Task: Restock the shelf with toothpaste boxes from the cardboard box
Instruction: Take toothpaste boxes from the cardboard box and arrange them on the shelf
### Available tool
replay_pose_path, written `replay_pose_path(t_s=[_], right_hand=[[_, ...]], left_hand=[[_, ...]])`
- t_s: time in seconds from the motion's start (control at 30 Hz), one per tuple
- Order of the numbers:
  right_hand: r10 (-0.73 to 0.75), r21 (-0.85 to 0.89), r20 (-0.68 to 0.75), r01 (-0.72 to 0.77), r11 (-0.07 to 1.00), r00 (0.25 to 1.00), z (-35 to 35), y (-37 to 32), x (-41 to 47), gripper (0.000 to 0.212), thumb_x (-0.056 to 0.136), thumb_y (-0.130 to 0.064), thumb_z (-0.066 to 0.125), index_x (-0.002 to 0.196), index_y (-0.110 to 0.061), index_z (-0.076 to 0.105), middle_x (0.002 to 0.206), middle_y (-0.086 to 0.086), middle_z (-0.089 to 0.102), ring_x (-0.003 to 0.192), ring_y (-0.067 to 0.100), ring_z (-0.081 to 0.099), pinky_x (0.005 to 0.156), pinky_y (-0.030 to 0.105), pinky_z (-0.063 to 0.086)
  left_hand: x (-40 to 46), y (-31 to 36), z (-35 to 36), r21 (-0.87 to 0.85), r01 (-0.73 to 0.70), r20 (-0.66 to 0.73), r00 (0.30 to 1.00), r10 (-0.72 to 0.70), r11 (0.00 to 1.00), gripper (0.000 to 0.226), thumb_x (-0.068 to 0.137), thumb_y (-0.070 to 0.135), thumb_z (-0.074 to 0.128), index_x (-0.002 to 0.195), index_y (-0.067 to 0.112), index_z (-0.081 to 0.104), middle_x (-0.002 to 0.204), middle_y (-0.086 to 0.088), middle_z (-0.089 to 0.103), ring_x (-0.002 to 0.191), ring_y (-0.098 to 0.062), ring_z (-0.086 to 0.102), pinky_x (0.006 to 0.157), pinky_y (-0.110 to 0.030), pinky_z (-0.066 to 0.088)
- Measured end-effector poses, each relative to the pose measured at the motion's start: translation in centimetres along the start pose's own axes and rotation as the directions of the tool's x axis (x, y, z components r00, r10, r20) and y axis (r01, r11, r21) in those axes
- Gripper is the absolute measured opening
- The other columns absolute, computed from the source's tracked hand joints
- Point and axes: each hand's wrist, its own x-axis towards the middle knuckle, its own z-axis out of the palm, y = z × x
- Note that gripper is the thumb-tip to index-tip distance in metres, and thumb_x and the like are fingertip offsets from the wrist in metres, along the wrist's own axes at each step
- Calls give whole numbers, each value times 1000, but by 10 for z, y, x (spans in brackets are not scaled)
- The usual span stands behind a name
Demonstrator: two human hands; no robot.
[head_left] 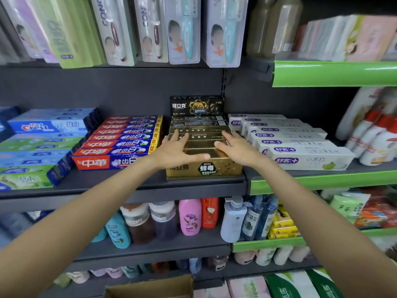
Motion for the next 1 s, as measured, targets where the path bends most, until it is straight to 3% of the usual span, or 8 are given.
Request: replay_pose_path(t_s=[0.2, 0.43, 0.73, 1.0], right_hand=[[-11, -42, -25, 10, 999, 1000, -3, 3, 3, 65, 97, -52, 32, 151, -20, 17, 158, 11, 11, 146, 24, 11, 115, 37, 13], [-16, -105, -15, 14, 994, 1000, -9, 2, 3, 64, 97, -52, 34, 150, -18, 22, 157, 11, 18, 144, 25, 17, 113, 37, 18], [44, -73, 10, -44, 996, 999, -4, -7, 5, 65, 97, -51, 33, 151, -20, 15, 158, 15, 7, 143, 31, 20, 113, 37, 20], [-2, -112, -103, -9, 994, 995, -2, -10, 2, 59, 98, -50, 31, 148, -18, 28, 157, 13, 15, 144, 27, 19, 114, 39, 19]], left_hand=[[7, -2, 5, 28, -39, -42, 998, 41, 999, 140, 41, 96, 44, 151, 19, 5, 157, -16, -4, 144, -37, -6, 118, -49, 4], [7, 0, 9, 38, -35, -115, 993, 40, 999, 131, 45, 90, 44, 151, 19, 12, 158, -16, 3, 144, -39, 4, 117, -49, 13], [10, -6, 8, 67, -47, -82, 995, 53, 997, 136, 42, 95, 38, 151, 20, 9, 158, -16, 1, 144, -39, 2, 117, -50, 11], [5, -3, 5, 65, -43, -99, 994, 49, 997, 130, 47, 92, 42, 151, 21, 10, 158, -12, 3, 144, -39, 3, 117, -48, 13]])
